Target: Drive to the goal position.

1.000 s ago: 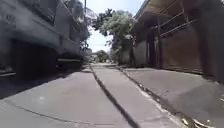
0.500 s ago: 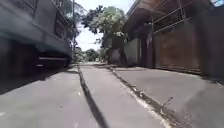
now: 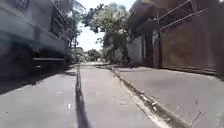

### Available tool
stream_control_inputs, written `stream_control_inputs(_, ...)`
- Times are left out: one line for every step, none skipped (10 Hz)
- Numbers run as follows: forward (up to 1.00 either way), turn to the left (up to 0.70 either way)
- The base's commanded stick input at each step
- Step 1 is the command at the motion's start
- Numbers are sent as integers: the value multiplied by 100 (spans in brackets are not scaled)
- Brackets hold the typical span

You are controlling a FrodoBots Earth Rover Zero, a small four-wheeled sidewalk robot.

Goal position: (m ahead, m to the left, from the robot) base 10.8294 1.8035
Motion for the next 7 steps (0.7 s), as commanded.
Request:
stream_control_inputs(100, 0)
stream_control_inputs(100, 0)
stream_control_inputs(100, 0)
stream_control_inputs(100, 0)
stream_control_inputs(100, 19)
stream_control_inputs(100, 40)
stream_control_inputs(100, 36)
